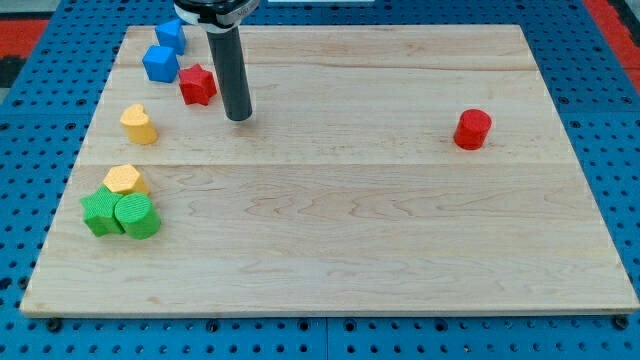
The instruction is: Push the red star diagonally above left to the red circle
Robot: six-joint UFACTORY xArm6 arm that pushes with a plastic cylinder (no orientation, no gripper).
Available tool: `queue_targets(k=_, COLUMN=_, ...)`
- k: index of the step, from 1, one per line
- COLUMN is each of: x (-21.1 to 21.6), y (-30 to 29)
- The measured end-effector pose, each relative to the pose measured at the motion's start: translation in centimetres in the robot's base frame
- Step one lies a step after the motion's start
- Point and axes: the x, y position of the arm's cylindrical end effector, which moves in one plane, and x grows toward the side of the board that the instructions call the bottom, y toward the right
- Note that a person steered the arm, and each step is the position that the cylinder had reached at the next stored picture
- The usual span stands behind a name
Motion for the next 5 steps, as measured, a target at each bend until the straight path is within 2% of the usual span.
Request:
queue_targets(k=2, x=-1.1, y=-10.0)
queue_targets(k=3, x=-4.4, y=-8.4)
queue_targets(k=5, x=-3.9, y=9.0)
